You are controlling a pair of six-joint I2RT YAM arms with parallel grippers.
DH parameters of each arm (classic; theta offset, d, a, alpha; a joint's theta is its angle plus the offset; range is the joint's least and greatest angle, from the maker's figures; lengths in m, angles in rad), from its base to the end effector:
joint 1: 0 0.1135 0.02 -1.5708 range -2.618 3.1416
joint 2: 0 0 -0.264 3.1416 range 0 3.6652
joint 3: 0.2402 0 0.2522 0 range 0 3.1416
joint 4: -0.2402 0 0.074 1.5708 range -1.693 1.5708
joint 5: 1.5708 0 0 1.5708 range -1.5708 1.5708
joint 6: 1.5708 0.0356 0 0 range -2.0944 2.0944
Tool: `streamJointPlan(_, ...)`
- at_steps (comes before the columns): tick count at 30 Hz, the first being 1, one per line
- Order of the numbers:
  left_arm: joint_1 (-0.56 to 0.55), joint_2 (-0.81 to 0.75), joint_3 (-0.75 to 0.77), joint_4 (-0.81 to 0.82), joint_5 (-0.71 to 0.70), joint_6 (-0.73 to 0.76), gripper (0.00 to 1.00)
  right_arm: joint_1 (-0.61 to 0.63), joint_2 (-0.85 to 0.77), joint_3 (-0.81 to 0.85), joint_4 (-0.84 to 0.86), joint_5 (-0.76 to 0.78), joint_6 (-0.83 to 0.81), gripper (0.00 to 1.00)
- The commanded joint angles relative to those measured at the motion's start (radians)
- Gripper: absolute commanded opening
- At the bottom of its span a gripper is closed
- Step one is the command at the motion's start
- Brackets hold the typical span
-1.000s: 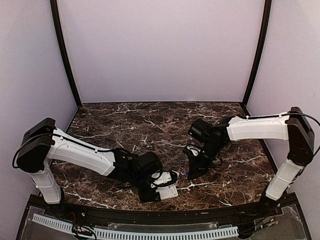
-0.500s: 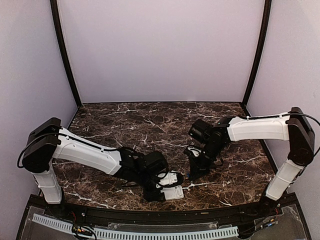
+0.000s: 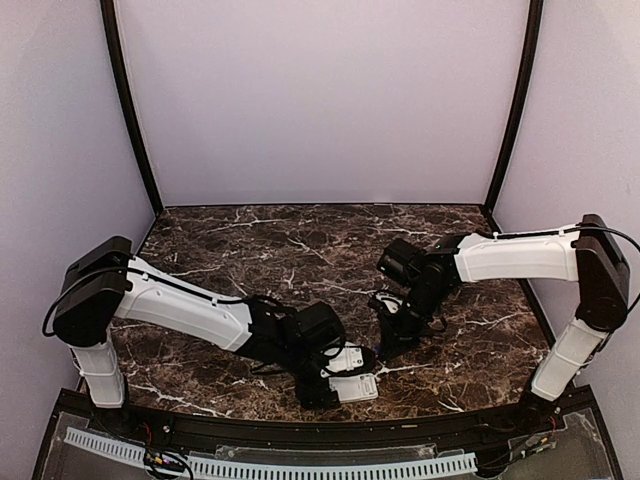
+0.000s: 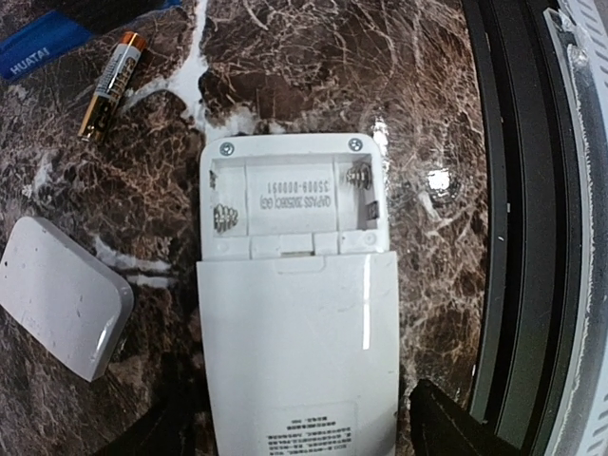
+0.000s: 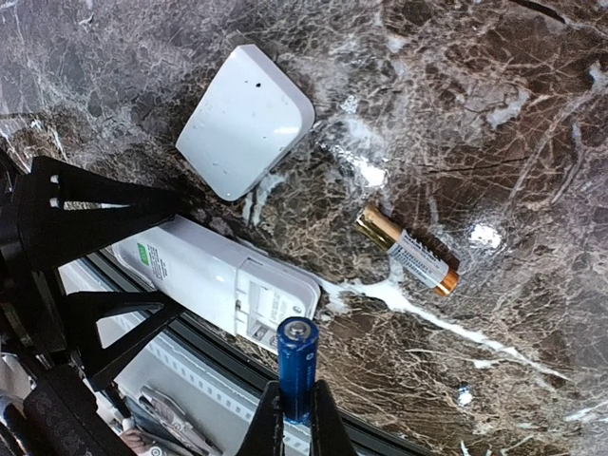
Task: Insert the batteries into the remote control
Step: Move the remote control without the battery cover to the center of the board, then hold the remote control without the battery cover at the center of the board.
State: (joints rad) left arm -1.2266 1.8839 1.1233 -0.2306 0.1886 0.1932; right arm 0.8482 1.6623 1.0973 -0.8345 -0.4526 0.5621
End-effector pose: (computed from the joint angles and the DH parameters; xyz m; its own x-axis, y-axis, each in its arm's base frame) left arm 0.1219 -0.3598 0.1481 -0.0929 0.8180 -0.5676 0.9957 0.0792 -0.0488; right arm 0.1875 0.2362 0.1914 -0.9372 -0.3382 0.0854 -0.2652 0.8499 0.4554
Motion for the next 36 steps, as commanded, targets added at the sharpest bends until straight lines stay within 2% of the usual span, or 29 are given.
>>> streamJointPlan(1, -0.002, -0.039, -0.015, -0.054, -0.017, 0.013, 0.8, -0.004, -0.019, 0.007, -0.018, 0.008, 0.004, 0.0)
streamJointPlan(11, -0.002, -0.135, -0.192, -0.036, -0.022, -0.019, 0.82, 0.054, -0.027, -0.03, 0.002, -0.044, 0.055, 0.0)
streamJointPlan(19, -0.002, -0.128, -0.241, 0.123, 0.017, -0.054, 0.75, 0.089, -0.008, -0.065, 0.068, -0.078, 0.1, 0.0)
streamJointPlan(23, -0.002, -0.122, -0.267, 0.133, 0.019, -0.067, 0.66, 0.11, 0.001, -0.073, 0.087, -0.091, 0.119, 0.0)
streamJointPlan(26, -0.002, -0.123, -0.273, 0.127, 0.021, -0.076, 0.54, 0.129, 0.023, -0.082, 0.111, -0.117, 0.131, 0.0)
streamJointPlan(29, -0.002, -0.128, -0.272, 0.122, 0.031, -0.095, 0.47, 0.134, 0.038, -0.095, 0.133, -0.136, 0.143, 0.0)
streamJointPlan(33, -0.002, -0.132, -0.273, 0.121, 0.045, -0.117, 0.33, 0.133, 0.064, -0.083, 0.113, -0.146, 0.131, 0.0)
streamJointPlan(36, -0.002, -0.133, -0.27, 0.117, 0.043, -0.129, 0.27, 0.132, 0.092, -0.072, 0.084, -0.156, 0.116, 0.0)
